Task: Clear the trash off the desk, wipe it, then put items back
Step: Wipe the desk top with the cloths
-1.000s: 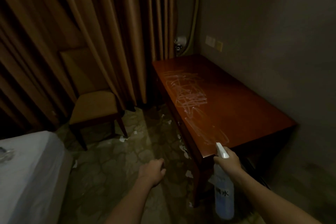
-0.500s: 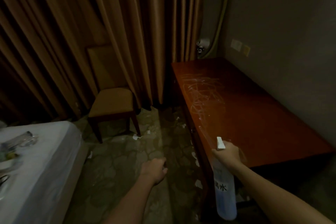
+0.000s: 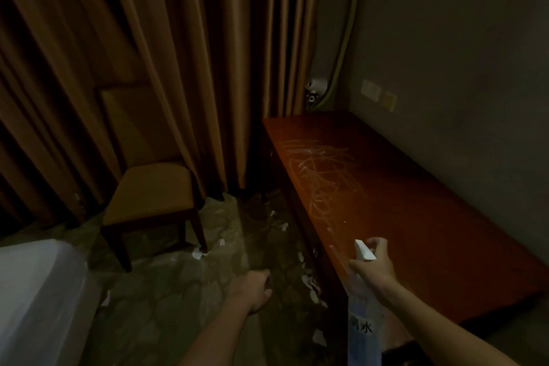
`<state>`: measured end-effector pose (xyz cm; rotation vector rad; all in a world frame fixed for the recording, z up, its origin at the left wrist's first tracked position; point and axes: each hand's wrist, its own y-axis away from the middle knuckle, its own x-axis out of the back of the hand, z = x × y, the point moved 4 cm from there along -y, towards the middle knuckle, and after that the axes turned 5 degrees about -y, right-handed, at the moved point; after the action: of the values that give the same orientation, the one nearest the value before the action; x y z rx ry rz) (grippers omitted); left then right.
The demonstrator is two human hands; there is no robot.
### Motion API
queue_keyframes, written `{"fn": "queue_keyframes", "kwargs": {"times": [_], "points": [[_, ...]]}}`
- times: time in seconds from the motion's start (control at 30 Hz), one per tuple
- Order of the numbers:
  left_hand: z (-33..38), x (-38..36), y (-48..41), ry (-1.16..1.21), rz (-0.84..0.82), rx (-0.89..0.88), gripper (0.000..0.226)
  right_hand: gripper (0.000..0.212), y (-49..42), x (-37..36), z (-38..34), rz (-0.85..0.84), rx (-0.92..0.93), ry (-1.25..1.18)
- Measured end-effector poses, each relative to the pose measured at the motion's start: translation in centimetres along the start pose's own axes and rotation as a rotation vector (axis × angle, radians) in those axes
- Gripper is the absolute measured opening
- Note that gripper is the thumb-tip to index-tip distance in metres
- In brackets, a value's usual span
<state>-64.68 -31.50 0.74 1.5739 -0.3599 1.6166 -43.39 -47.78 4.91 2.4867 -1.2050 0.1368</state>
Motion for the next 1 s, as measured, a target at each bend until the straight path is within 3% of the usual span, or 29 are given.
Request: {"fn": "queue_keyframes", "kwargs": {"times": [0.27,0.73,1.0], "points": [[-5.8,3.0,-7.4,-0.048,-0.054,-0.090,0.025,0.042,-4.6,-5.3,-2.5,0.110,0.035,0.044],[-11.4,6.8,-16.3,-0.106,-0.076,-0.183,0.025,0.073,-10.8,-11.0,-6.8,0.226,0.095,-0.100],[-12.0,7.8,-21.4,-0.094,-0.137,-0.195,0.029,0.060,-17.9,-12.9,-8.5,0.189,0.063,-0.032]]}}
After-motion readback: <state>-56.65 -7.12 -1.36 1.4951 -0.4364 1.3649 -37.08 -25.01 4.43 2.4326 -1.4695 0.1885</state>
